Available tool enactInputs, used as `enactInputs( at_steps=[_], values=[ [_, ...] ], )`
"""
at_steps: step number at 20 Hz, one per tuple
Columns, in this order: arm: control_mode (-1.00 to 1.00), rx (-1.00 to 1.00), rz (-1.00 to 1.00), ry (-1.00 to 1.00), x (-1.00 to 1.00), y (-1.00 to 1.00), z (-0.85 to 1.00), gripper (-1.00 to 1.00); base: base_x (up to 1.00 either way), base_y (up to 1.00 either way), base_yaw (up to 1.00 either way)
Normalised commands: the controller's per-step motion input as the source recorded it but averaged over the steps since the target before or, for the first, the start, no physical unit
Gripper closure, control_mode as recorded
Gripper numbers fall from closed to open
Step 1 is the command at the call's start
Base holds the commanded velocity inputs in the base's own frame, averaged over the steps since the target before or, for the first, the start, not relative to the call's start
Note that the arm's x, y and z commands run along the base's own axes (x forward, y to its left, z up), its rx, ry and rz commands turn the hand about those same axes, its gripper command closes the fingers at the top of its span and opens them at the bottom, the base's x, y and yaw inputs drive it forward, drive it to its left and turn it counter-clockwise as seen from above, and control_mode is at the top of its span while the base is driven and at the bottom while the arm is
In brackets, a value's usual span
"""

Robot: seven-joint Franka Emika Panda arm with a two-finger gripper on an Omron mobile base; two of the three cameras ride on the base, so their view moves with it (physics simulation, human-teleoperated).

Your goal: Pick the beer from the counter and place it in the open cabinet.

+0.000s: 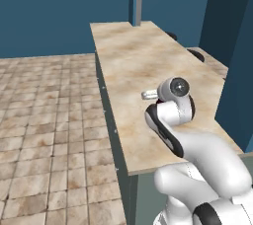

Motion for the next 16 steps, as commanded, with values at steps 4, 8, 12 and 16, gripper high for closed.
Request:
enactInputs(
  at_steps=[4,8,12,16],
  values=[
    [-1.0,0.08,0.0,-0.21,-0.17,0.0,0.79,1.0,0.0,0.0,0.0],
    [-1.0,0.04,0.0,-0.16,-0.01,0.0,0.61,1.0,0.0,0.0,0.0],
    [-1.0,0.01,0.0,-0.07,-0.05,0.0,0.11,1.0,0.0,0.0,0.0],
    [-1.0,0.0,0.0,0.0,-0.03,0.0,0.0,1.0,0.0,0.0,0.0]
  ],
)
